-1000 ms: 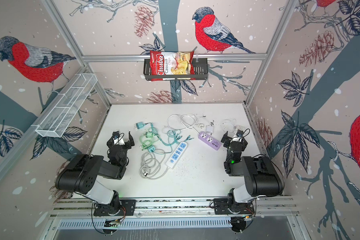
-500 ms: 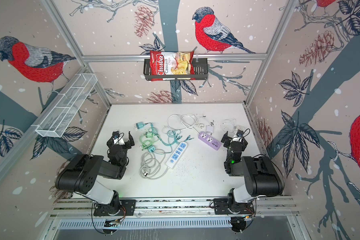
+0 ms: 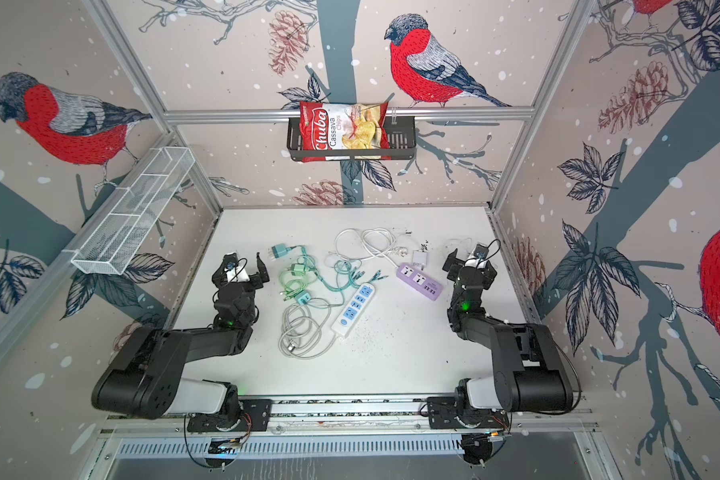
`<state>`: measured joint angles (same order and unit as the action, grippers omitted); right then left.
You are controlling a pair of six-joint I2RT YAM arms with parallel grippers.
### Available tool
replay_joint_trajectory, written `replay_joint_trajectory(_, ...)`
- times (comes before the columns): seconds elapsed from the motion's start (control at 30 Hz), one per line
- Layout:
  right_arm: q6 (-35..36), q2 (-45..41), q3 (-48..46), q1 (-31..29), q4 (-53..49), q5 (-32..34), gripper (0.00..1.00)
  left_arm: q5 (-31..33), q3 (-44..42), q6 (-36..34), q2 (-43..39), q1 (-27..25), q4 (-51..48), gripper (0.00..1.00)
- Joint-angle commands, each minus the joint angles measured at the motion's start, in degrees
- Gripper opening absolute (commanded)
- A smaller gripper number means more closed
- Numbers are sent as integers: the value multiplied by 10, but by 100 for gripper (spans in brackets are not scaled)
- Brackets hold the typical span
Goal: Insert the plug
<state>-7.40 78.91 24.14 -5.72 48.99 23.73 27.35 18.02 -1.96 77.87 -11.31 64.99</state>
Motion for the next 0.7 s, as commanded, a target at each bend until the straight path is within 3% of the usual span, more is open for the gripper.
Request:
replay_joint_trajectory(0.0, -31, -24, 56, -10, -173, 11, 100, 44, 40, 17, -42, -17, -164, 98)
replay_joint_trajectory(0.2, -74, -64, 131, -55, -333, -20, 100, 8, 169, 171, -91, -19, -485, 98)
replay_joint_trajectory(0.3, -126, -57, 188, -60, -435, -82, 100, -23, 221, 241, -90, -20, -611, 98)
replay_joint_trajectory(0.43, -183, -32, 243, -73, -507, -114, 100, -83, 243, 282, -91, -20, -678, 98)
replay_joint_trajectory(0.67, -206, 29, 311, -117, -600, -89, 99, -186, 241, 317, -85, -26, -714, 98)
